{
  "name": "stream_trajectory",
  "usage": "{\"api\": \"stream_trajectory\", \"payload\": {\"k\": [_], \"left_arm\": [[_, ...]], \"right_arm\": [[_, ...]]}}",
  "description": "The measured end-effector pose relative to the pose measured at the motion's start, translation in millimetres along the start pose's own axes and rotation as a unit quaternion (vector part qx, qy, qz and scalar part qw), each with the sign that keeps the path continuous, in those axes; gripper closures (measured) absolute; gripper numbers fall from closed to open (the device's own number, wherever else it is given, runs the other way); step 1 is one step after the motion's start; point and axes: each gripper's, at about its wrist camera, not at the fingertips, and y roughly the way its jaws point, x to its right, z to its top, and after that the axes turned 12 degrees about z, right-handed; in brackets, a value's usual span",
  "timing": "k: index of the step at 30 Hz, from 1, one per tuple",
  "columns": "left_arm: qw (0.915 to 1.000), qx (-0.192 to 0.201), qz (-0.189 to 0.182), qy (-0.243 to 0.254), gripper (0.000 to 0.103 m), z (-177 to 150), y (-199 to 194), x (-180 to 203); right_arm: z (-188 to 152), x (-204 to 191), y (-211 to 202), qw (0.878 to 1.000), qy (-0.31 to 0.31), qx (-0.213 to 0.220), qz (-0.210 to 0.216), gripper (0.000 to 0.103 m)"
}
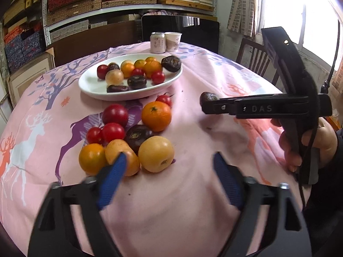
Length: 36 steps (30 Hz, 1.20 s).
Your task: Organize fruits
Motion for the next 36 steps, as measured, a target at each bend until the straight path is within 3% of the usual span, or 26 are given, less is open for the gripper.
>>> {"api": "stream_trajectory", "payload": {"k": [6, 16, 21, 24, 26, 36], "left_arm": [[0.9996, 0.010, -0.025, 0.005, 0.039, 2, -3, 6], [0.9980, -0.064, 0.002, 0.001, 0.039, 29, 49, 22], [0.9963, -0.083, -0.008, -0.019, 0.039, 38, 68, 20], [0.9963, -0.083, -0.009, -0.022, 0.048, 38, 69, 19], [0.9960, -0.084, -0.021, -0.023, 0.065, 37, 69, 19], [0.9963, -0.081, -0.023, -0.020, 0.065, 36, 66, 21]], "right_arm": [[-1, 14, -1, 0.999, 0.033, 0.002, 0.027, 0.059], [-2, 14, -4, 0.999, 0.034, 0.009, 0.030, 0.059], [-3, 17, -10, 0.999, 0.038, 0.017, 0.032, 0.059], [-4, 19, -10, 0.998, 0.044, 0.016, 0.036, 0.059], [-4, 20, -11, 0.998, 0.045, 0.016, 0.038, 0.059], [-4, 24, -10, 0.998, 0.053, 0.017, 0.042, 0.059]]}}
